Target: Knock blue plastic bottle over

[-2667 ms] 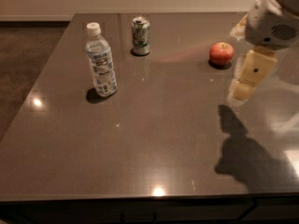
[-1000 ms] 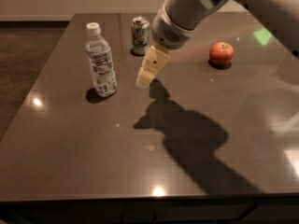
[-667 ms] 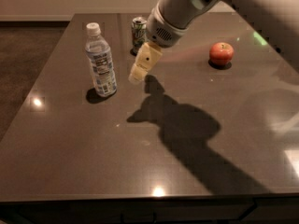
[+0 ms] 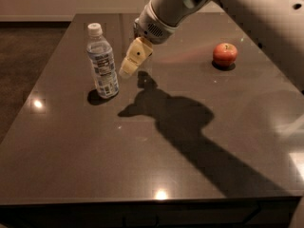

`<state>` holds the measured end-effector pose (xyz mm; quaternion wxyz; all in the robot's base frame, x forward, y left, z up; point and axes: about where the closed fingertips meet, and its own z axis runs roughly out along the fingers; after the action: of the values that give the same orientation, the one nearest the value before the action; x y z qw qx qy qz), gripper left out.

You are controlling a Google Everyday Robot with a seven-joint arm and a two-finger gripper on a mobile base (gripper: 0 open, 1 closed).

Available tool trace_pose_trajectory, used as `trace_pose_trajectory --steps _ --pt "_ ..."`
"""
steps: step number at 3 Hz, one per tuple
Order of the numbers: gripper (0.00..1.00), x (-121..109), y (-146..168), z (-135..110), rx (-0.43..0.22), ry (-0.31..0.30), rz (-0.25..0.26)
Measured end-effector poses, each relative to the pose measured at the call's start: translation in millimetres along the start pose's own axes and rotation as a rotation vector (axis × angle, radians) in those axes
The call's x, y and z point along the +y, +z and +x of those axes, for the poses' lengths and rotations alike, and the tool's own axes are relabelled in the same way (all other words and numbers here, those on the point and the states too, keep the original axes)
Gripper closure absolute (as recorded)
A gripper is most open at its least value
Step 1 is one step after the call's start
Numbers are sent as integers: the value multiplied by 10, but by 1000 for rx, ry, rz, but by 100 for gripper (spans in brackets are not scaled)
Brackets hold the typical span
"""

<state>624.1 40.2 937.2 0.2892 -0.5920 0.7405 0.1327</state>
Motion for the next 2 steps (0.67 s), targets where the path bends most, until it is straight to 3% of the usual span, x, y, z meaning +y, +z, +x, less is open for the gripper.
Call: trace_pose_trajectory --steps 2 --pt "0 226 90 -328 -59 -53 -43"
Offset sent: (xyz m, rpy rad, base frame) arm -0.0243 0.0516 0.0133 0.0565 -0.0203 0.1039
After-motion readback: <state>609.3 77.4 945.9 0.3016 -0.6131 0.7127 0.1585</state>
